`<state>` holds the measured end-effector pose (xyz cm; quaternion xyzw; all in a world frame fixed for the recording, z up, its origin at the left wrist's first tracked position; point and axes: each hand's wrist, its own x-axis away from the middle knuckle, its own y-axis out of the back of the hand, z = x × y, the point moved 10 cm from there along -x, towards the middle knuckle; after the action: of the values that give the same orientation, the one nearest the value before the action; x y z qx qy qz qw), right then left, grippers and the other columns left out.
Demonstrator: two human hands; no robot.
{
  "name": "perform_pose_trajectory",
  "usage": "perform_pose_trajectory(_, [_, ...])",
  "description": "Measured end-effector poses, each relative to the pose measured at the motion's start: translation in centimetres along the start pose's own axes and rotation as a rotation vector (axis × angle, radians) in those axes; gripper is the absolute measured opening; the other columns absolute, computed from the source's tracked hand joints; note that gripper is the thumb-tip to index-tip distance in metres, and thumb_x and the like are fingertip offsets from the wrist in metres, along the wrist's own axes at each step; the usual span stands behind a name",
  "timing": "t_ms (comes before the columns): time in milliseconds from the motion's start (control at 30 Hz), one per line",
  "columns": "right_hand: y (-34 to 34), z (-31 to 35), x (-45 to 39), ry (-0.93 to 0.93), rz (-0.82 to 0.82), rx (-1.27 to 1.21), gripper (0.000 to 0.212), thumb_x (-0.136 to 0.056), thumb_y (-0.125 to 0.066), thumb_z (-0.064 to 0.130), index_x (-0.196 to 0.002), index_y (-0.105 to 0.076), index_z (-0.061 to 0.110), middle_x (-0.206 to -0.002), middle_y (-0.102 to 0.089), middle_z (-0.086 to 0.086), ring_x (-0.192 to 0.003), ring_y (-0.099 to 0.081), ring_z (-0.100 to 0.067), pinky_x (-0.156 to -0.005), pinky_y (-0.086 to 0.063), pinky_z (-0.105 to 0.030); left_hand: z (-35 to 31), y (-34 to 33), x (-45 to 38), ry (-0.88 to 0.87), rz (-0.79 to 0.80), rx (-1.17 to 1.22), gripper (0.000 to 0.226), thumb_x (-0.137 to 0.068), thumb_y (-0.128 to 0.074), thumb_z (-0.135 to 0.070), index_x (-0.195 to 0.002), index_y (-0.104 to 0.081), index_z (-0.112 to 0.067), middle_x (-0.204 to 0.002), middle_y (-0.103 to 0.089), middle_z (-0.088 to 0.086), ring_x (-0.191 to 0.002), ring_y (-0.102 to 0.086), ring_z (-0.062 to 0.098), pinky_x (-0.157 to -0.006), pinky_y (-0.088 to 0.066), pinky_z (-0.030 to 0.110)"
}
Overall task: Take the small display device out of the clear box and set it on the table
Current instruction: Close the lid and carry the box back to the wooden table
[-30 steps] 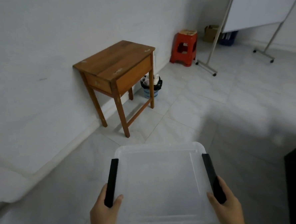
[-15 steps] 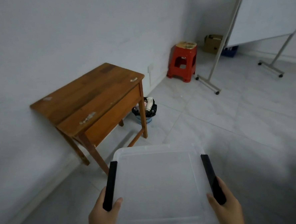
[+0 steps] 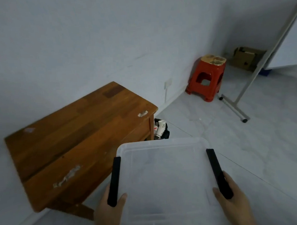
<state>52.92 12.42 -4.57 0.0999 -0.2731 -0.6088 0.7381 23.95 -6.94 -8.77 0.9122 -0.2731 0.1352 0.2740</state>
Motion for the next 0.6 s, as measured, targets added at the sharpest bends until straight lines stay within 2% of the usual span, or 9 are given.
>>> perform_pose_trajectory(100, [-0.6, 6.0, -5.5, 0.083, -0.03, -0.004, 0.06, -0.079, -0.061, -0.001, -0.134, -0.041, 0.012, -0.132, -0.054, -0.018, -0.119, -0.05, -0.033, -0.102, -0.034, -0.037, -5.9, -0.8, -4.8, -0.08, -0.019, 0.06, 0.057, -0.078, -0.066, -0.02, -0.129, -0.043, -0.015, -0.13, -0.052, 0.012, -0.12, -0.044, 0.031, -0.103, -0.032, 0.044])
perform_pose_trajectory(267, [-3.3, 14.9, -12.8, 0.196, -0.026, -0.024, 0.059, -0.08, -0.06, -0.001, -0.134, -0.04, 0.013, -0.136, -0.05, -0.016, -0.122, -0.048, -0.031, -0.105, -0.033, -0.039, -13.4, 0.4, -11.4, -0.129, -0.105, 0.143, 0.053, -0.078, -0.065, -0.017, -0.127, -0.046, -0.02, -0.109, -0.056, 0.003, -0.102, -0.048, 0.021, -0.097, -0.038, 0.043])
perform_pose_trajectory(400, [-9.9, 21.0, -18.1, 0.262, 0.095, 0.013, 0.059, -0.079, -0.061, 0.001, -0.133, -0.042, 0.014, -0.133, -0.052, -0.017, -0.12, -0.049, -0.033, -0.105, -0.034, -0.04, -16.1, 3.6, -15.9, -0.102, -0.225, 0.117, 0.055, -0.08, -0.062, -0.019, -0.131, -0.041, -0.013, -0.129, -0.053, 0.013, -0.118, -0.046, 0.031, -0.102, -0.034, 0.046])
perform_pose_trajectory(500, [-17.1, 25.1, -21.6, 0.308, 0.237, 0.043, 0.058, -0.079, -0.063, 0.004, -0.132, -0.043, 0.014, -0.133, -0.053, -0.017, -0.12, -0.049, -0.033, -0.104, -0.034, -0.042, -16.9, 7.2, -18.5, -0.075, -0.31, 0.143, 0.055, -0.083, -0.057, -0.016, -0.133, -0.035, -0.009, -0.136, -0.046, 0.015, -0.123, -0.042, 0.033, -0.102, -0.033, 0.043])
perform_pose_trajectory(600, [-25.0, 29.3, -23.9, 0.377, 0.407, 0.105, 0.062, -0.076, -0.066, 0.014, -0.133, -0.041, 0.013, -0.132, -0.054, -0.017, -0.118, -0.05, -0.034, -0.102, -0.036, -0.041, -16.8, 10.9, -20.7, -0.027, -0.443, 0.2, 0.057, -0.084, -0.055, -0.009, -0.135, -0.03, -0.005, -0.14, -0.041, 0.017, -0.127, -0.038, 0.034, -0.102, -0.032, 0.04])
